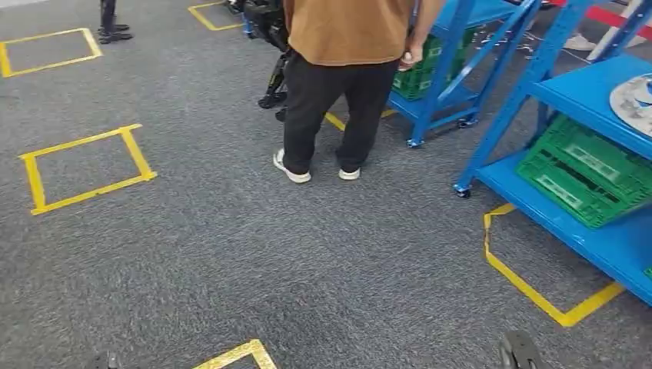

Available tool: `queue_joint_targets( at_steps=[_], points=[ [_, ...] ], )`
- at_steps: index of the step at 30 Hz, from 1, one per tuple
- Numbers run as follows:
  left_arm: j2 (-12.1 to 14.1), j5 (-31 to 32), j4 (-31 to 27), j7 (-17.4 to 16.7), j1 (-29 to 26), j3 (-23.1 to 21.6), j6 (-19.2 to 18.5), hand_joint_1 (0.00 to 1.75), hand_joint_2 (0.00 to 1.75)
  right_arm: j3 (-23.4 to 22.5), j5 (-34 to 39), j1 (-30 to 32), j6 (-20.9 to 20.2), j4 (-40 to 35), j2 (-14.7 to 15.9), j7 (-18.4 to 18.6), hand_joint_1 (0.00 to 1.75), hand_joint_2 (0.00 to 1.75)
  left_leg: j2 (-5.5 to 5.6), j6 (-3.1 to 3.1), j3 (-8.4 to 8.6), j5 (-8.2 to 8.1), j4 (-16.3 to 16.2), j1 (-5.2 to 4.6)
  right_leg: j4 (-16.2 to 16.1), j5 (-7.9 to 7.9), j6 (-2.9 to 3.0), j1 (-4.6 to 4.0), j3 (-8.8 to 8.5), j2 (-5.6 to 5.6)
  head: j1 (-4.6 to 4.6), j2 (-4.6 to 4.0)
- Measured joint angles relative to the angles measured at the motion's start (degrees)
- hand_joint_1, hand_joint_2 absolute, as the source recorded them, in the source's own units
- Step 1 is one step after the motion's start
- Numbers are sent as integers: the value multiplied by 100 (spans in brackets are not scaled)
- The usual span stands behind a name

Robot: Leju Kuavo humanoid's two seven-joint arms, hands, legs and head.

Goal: Take the parts from the cabinet and place them on the table.

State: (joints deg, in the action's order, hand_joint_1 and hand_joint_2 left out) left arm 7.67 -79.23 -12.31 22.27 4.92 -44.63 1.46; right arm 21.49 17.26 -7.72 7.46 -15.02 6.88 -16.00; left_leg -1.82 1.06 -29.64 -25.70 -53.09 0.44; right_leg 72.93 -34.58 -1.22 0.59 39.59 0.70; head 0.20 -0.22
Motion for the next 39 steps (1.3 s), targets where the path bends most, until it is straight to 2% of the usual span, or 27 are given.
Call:
queue_joint_targets(
  at_steps=[1,2,4,5,6,7,8,10,12,14,16,18,19,20,21,23,25,26,27,28,30,31,33,35,36,37,39],
  points=[
    [-2,0,0,-9,1,0,-7,0,0,-11,142,31,-101,5,0,-41,0,0,-65,-8,10,-7,-2,1,104,34,-20,22,40,-19,28,0],
    [-9,0,0,-18,2,0,-7,0,0,-28,269,56,-181,7,0,-85,0,0,-124,-20,25,-25,-4,7,-109,205,-43,48,-73,-40,57,0],
    [-24,-4,0,-20,0,0,-9,0,0,-79,374,69,-247,11,0,-127,0,0,-247,-69,93,-70,-8,23,-1080,705,-64,73,-599,-172,111,0],
    [-28,-4,0,-22,0,0,-9,0,0,-94,381,66,-256,11,0,-136,0,0,-318,-111,135,-102,-14,23,-1592,845,-65,70,-848,-391,149,0],
    [-15,-4,2,-20,-1,0,-9,0,0,-105,392,51,-269,11,-9,-138,0,0,-375,-152,143,-129,-35,-24,-1717,757,-43,-36,-903,-611,208,0],
    [-13,-4,2,-22,3,0,-9,0,0,-127,400,39,-269,11,-11,-146,0,0,-415,-181,138,-133,-48,-39,-1708,765,55,1,-941,-520,204,0],
    [-18,-4,2,-24,20,0,-9,0,0,-149,409,63,-269,13,-11,-151,0,0,-492,-191,148,-133,-55,-46,-1707,775,76,-17,-913,-451,126,0],
    [-20,-4,2,-26,57,0,-9,0,0,-160,409,91,-269,20,-11,-153,0,0,-615,-243,178,-148,-46,-28,-1718,800,148,-29,-908,-306,94,0],
    [-17,-2,2,-26,50,2,-9,0,0,-170,442,74,-269,20,-11,-162,0,0,-12,-310,35,-424,-410,25,-1747,831,209,4,-910,-180,37,0],
    [-20,2,2,-42,35,2,-9,0,0,-203,481,53,-274,20,-11,-166,0,0,126,-314,-492,-883,-1423,39,-1747,852,261,-1,-882,-38,-50,0],
    [-20,4,2,-79,7,2,-9,0,0,-216,525,81,-302,31,-11,-160,0,0,138,-314,-870,-1008,-2060,34,-1747,859,279,-17,-875,116,-96,0],
    [-22,4,2,-94,-7,2,-7,0,0,-240,577,124,-313,53,-13,-149,0,0,157,-270,-733,-593,-1628,28,-1747,865,283,-22,-887,296,-127,0],
    [-20,7,2,-96,-8,2,-9,0,0,-253,597,141,-322,59,-18,-142,0,0,214,-235,-515,-311,-1130,26,-1747,870,276,-22,-894,371,-148,0],
    [-13,11,2,-96,-1,2,-9,0,0,-260,615,151,-328,66,-26,-133,0,0,372,-188,-261,-66,-583,21,-1747,878,264,-20,-897,447,-177,0],
    [11,11,2,-96,8,2,-7,0,0,-269,630,156,-333,68,-39,-131,0,0,624,-146,-112,-24,-240,8,-1741,882,235,-30,-877,502,-205,0],
    [15,20,2,-101,21,2,-9,0,0,-297,645,176,-348,70,-42,-127,0,0,512,-168,-75,-39,-104,13,-1734,886,178,-32,-841,626,-181,0],
    [2,22,2,-109,50,2,-9,0,0,-304,656,220,-350,101,-42,-120,0,0,401,-113,-40,-35,-79,9,-1771,896,99,-14,-753,741,-184,0],
    [-15,22,2,-111,54,0,-11,0,0,-304,663,242,-354,116,-39,-118,0,0,291,-83,-16,7,-10,62,-1698,858,85,-13,-766,637,-179,0],
    [-13,20,2,-111,45,0,-11,0,0,-304,669,254,-352,118,-44,-116,0,0,245,-44,-11,1,5,51,-1482,682,68,-54,-677,302,-118,0],
    [-9,20,2,-114,28,0,-11,0,0,-304,672,246,-341,120,-44,-116,0,0,165,-9,-10,-2,4,42,-1065,422,47,-27,-481,130,-41,0],
    [-9,20,4,-114,-2,0,-7,0,0,-306,674,238,-337,127,-44,-114,0,0,7,-2,-9,-11,1,25,-181,10,-1,2,-103,20,11,0],
    [-9,20,4,-114,-3,0,-7,0,0,-306,674,245,-337,134,-44,-109,0,0,-57,-4,-10,-16,-2,25,82,-55,-27,19,0,-7,22,0],
    [-15,20,4,-114,2,0,-7,0,0,-306,674,267,-337,149,-44,-109,0,0,-183,-35,11,-39,-8,40,-257,235,-79,68,-211,-59,72,0],
    [-26,20,4,-114,1,0,-7,0,0,-306,674,266,-337,151,-44,-112,0,0,-305,-103,73,-86,-23,62,-1305,729,-101,88,-789,-278,127,0],
    [-18,20,4,-114,-2,0,-7,0,0,-306,674,257,-337,151,-46,-114,0,0,-354,-143,92,-112,-36,39,-1620,713,-118,70,-927,-581,173,0],
    [-15,22,4,-111,0,0,-2,0,0,-308,683,233,-337,151,-48,-114,0,0,-405,-186,87,-141,-95,-3,-1741,679,-43,1,-962,-596,252,0],
    [-13,22,4,-109,16,0,4,0,0,-306,693,244,-331,151,-48,-118,0,0,-541,-224,97,-131,-73,-17,-1690,685,40,8,-953,-463,123,0]
  ],
)
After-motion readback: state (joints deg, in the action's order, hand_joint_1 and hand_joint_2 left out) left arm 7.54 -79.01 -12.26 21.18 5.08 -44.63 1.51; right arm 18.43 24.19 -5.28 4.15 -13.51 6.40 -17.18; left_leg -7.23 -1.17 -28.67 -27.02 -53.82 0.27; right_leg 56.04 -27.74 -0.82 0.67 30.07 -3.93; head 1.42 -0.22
